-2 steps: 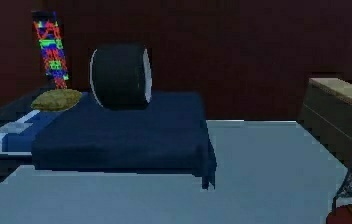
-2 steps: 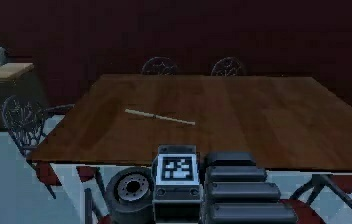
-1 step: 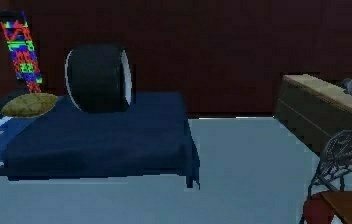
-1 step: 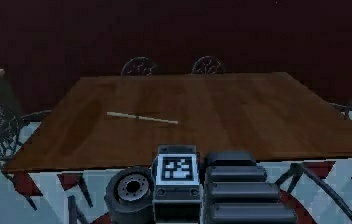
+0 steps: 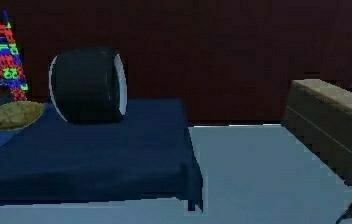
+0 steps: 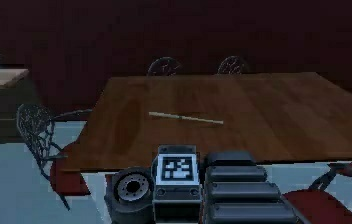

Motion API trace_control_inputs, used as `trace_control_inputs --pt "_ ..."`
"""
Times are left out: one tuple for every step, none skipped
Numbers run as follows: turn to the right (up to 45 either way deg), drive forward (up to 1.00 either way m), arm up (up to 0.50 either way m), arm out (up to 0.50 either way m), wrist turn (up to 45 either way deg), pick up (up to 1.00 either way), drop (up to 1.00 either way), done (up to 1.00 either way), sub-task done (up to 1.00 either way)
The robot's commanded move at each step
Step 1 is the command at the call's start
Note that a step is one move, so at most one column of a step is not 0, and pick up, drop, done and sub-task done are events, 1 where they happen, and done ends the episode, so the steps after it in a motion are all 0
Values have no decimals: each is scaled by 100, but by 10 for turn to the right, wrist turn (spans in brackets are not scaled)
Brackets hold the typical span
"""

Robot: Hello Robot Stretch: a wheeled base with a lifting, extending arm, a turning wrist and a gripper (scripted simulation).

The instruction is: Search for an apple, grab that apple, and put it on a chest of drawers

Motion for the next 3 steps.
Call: trace_control_inputs --pt "300 0 0 0 0 0 0 0 0" --pt "0 100 0 0 0 0 0 0 0" --pt "0 100 0 0 0 0 0 0 0"
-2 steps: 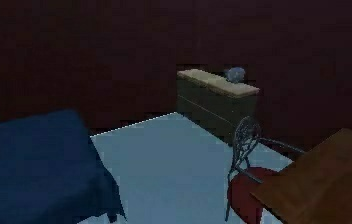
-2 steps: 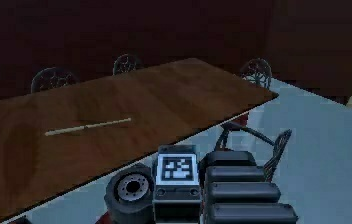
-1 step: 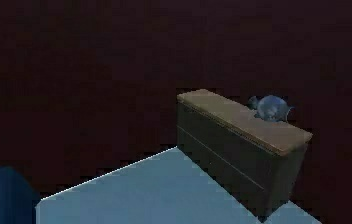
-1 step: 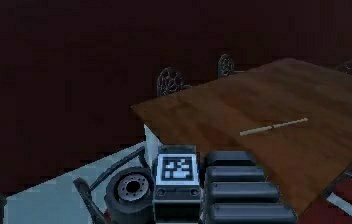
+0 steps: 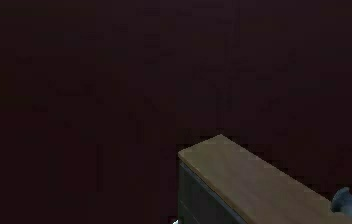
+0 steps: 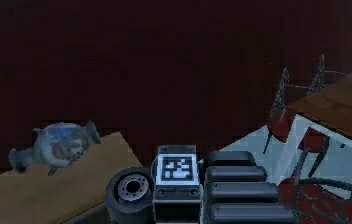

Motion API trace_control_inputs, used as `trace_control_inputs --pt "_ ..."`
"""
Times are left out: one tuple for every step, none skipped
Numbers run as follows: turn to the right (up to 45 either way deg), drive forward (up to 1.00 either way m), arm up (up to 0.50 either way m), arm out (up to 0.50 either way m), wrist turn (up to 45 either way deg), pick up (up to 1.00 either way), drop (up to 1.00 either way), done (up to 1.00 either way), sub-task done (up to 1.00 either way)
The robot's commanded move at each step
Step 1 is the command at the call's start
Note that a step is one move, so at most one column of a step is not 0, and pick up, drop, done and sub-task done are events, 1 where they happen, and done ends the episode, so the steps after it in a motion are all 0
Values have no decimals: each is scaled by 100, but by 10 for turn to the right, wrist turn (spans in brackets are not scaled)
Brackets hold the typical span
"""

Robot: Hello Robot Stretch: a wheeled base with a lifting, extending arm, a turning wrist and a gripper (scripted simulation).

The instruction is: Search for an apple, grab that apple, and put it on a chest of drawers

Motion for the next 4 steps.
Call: trace_control_inputs --pt "60 0 0 0 0 0 0 0 0" --pt "0 35 0 0 0 0 0 0 0" --pt "120 0 0 0 0 0 0 0 0" --pt "-120 0 0 0 0 0 0 0 0"
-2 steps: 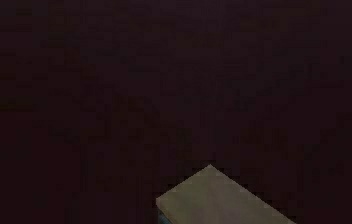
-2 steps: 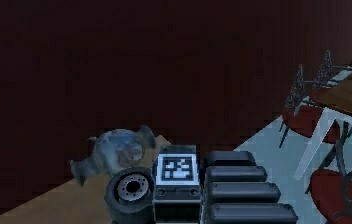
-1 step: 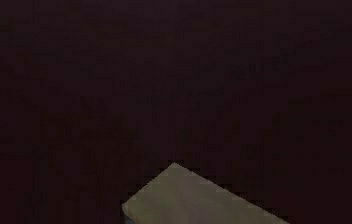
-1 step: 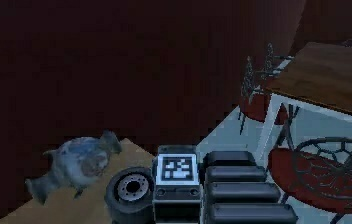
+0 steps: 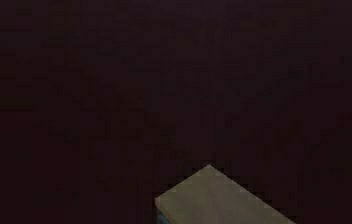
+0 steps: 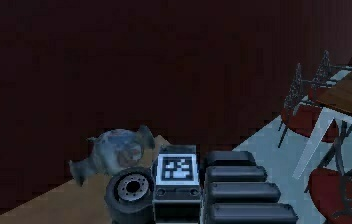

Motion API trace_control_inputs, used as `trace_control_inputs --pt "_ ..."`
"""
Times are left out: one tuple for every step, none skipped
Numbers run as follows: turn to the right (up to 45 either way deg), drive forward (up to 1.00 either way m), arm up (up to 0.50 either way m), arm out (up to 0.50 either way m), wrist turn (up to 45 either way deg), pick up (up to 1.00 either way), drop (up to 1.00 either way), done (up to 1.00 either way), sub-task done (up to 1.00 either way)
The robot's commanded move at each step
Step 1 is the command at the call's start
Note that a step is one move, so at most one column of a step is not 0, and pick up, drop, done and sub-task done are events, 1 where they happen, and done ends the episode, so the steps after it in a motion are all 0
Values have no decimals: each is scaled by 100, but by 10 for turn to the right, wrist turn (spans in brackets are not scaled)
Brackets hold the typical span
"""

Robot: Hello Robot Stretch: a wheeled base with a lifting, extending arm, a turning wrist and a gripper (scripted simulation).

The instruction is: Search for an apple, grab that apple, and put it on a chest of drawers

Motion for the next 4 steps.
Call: trace_control_inputs --pt "0 0 0 28 0 0 0 0 0" --pt "0 0 0 0 390 0 0 0 0" --pt "0 0 -8 0 0 0 0 0 0" --pt "0 0 -32 0 0 0 0 0 0"
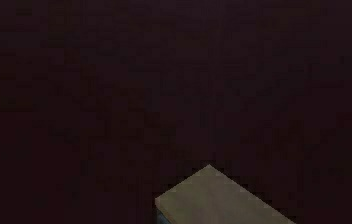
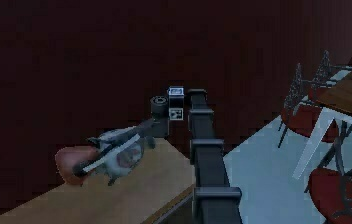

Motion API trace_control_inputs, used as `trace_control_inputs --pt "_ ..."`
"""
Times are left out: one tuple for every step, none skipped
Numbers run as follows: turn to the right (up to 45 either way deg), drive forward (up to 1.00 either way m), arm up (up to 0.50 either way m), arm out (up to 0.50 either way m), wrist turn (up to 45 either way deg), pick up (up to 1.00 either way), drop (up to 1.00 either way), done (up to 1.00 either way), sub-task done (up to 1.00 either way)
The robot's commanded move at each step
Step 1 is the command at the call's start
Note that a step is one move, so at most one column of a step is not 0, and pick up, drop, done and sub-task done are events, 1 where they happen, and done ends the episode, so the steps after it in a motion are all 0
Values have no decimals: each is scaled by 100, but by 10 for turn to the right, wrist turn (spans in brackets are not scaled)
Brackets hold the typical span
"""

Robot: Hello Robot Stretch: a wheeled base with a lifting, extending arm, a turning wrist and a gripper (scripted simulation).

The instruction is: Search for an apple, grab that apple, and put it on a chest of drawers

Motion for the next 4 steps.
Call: trace_control_inputs --pt "0 0 0 0 0 0 100 0 0" --pt "0 0 8 0 0 0 0 0 0" --pt "0 0 0 -8 0 0 0 0 0" --pt "0 0 0 0 0 0 0 100 0"
